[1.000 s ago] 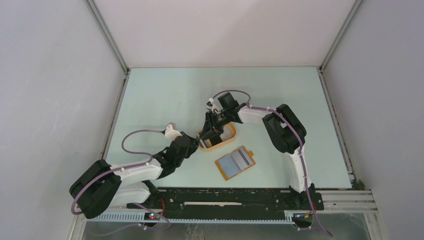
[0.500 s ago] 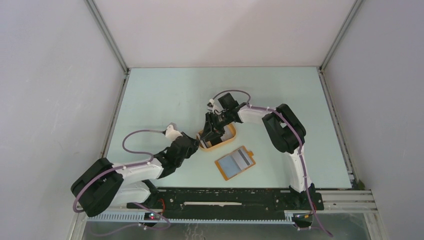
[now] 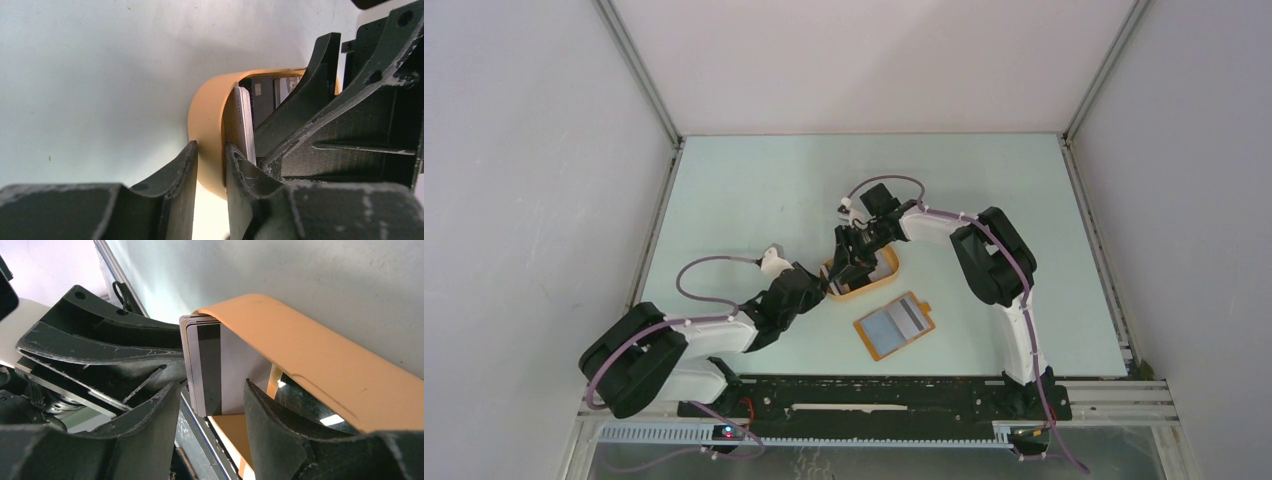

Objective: Put the credit cards into the card holder
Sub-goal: Pick up the credit card from the storage box.

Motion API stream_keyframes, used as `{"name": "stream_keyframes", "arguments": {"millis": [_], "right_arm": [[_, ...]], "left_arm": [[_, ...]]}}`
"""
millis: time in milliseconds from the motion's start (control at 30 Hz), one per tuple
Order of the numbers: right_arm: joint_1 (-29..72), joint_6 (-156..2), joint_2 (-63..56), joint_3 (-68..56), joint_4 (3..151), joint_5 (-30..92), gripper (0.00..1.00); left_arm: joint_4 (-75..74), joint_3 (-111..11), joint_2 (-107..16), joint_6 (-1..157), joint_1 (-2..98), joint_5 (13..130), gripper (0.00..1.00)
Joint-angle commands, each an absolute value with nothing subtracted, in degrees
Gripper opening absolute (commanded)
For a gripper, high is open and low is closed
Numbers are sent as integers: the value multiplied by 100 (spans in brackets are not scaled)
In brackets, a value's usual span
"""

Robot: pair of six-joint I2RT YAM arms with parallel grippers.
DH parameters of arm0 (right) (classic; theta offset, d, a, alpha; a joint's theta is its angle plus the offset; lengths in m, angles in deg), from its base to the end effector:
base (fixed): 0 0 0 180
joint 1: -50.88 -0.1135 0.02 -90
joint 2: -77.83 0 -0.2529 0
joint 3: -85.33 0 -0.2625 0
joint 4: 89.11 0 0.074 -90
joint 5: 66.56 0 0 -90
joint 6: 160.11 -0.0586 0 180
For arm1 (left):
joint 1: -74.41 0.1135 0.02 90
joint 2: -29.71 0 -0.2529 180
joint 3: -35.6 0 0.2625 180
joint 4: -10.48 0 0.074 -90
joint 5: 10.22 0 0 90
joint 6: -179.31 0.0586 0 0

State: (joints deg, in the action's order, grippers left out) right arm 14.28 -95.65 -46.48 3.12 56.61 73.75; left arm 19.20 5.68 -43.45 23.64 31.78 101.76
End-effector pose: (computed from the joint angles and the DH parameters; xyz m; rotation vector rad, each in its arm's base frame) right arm 0.3358 0.3056 0.1079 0.5939 -2.6779 -1.4612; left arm 0.1942 -0.1489 0.1030 -0.6576 2.1046 -0.6855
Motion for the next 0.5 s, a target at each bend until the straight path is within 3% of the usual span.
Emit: {"name": "stream_keyframes", "arguments": {"millis": [0,167,467], "right_arm": [[1476,-9340,-4640,501,5495,7582,59],[1485,-9384,-4614,511,5505,7669,61],[1596,-9455,-4505,459,5510,7644,65]], "left_arm": [[1951,258,-4461,2584,3204,9977,34],[1983,199,-4529,2648,3219,9863,43],[2089,143,-4669,2703,3253,9697,50]]}}
